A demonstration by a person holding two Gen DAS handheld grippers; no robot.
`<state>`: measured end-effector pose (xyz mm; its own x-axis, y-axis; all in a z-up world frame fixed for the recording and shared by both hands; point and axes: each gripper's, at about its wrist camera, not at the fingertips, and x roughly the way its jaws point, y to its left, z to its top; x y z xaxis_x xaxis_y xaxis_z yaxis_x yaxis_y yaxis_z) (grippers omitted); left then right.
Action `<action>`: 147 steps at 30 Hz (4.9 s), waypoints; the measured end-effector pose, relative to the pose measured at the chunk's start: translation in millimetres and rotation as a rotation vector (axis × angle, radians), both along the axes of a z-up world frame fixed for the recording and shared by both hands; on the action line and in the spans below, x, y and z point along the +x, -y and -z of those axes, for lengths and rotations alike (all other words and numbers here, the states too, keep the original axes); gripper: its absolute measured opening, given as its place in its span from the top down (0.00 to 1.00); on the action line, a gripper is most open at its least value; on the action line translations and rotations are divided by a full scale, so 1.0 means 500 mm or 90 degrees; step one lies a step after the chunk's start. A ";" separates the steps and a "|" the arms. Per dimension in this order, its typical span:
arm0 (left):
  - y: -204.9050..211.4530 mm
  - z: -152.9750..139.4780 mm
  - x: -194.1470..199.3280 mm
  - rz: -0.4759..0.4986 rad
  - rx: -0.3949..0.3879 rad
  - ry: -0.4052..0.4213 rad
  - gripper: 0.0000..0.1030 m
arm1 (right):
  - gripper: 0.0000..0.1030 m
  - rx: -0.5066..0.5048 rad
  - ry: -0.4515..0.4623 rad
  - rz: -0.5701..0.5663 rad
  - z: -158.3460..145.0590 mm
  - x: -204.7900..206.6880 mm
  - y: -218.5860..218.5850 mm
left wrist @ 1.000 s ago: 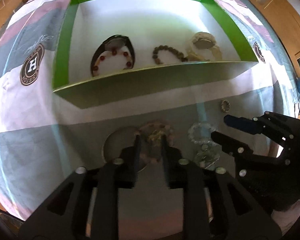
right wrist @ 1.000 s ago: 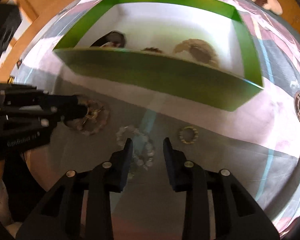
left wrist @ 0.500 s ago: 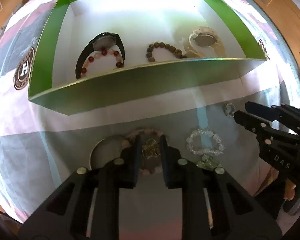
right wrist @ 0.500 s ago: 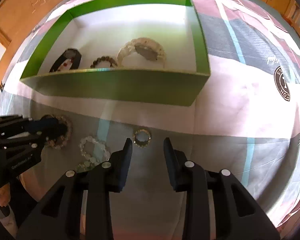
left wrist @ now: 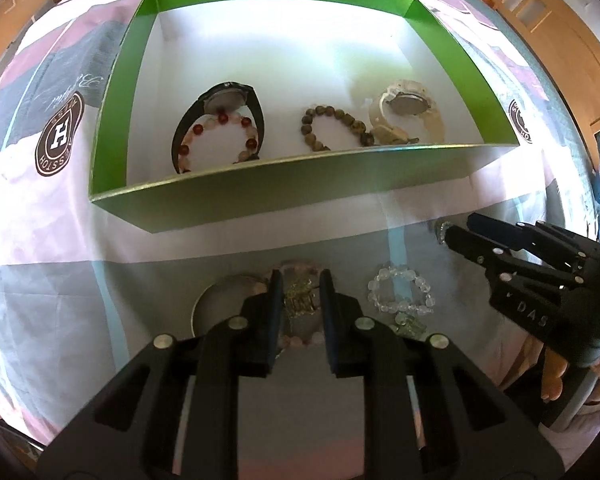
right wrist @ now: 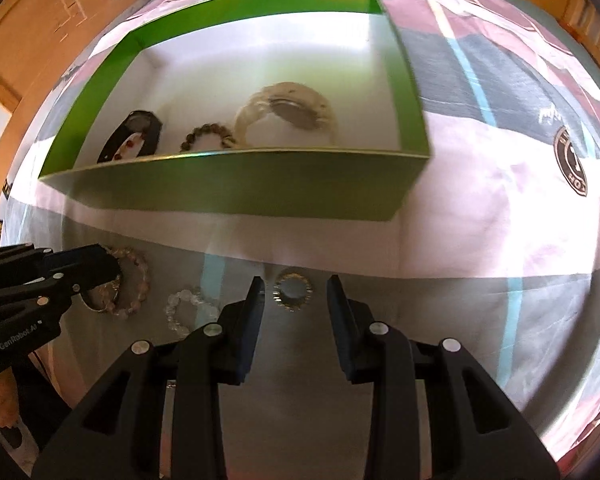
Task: Organize jewelry
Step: 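Grasp the gold chain bracelet with the left tool while the right tool grasps the small gold ring, then lower the gold chain bracelet into the box with the left tool while the right tool drops the ring in, then move the left tool to the pink bead bracelet while the right tool reaches the clear crystal bracelet, then close the left tool on the pink bead bracelet while the right tool grasps the clear crystal bracelet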
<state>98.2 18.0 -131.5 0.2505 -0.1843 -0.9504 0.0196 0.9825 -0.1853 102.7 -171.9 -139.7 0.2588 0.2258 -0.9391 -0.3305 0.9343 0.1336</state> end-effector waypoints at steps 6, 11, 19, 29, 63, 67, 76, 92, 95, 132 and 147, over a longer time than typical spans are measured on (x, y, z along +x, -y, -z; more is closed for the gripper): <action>0.005 0.002 -0.003 0.003 0.004 -0.002 0.82 | 0.67 -0.030 -0.002 -0.018 0.023 0.006 -0.025; 0.008 -0.001 -0.003 0.005 0.005 0.006 0.82 | 0.80 -0.037 0.008 -0.028 0.025 0.010 -0.036; -0.004 -0.050 -0.013 -0.008 -0.007 0.060 0.82 | 0.80 0.005 0.034 -0.036 -0.005 -0.003 -0.030; 0.001 -0.053 -0.014 -0.011 -0.003 0.075 0.82 | 0.80 0.016 0.039 -0.039 -0.020 0.009 -0.035; -0.110 -0.080 0.056 -0.160 -0.055 0.159 0.80 | 0.67 0.146 0.146 0.021 -0.117 0.079 -0.040; -0.103 -0.092 0.051 -0.151 -0.055 0.159 0.79 | 0.67 0.160 0.143 0.004 -0.134 0.063 -0.037; -0.068 -0.061 -0.024 -0.067 0.036 0.046 0.78 | 0.67 0.012 0.031 -0.138 -0.052 -0.020 -0.090; -0.022 0.031 -0.009 -0.034 0.078 -0.047 0.64 | 0.67 -0.058 -0.037 -0.135 0.005 -0.001 -0.096; -0.008 0.039 -0.009 -0.024 0.082 -0.051 0.61 | 0.67 -0.072 -0.042 -0.143 0.018 -0.005 -0.101; 0.028 0.053 -0.011 -0.030 0.091 -0.060 0.64 | 0.50 -0.100 -0.024 -0.118 0.011 -0.013 -0.098; 0.026 0.052 -0.012 -0.028 0.091 -0.055 0.75 | 0.77 -0.096 -0.012 -0.143 0.010 -0.034 -0.111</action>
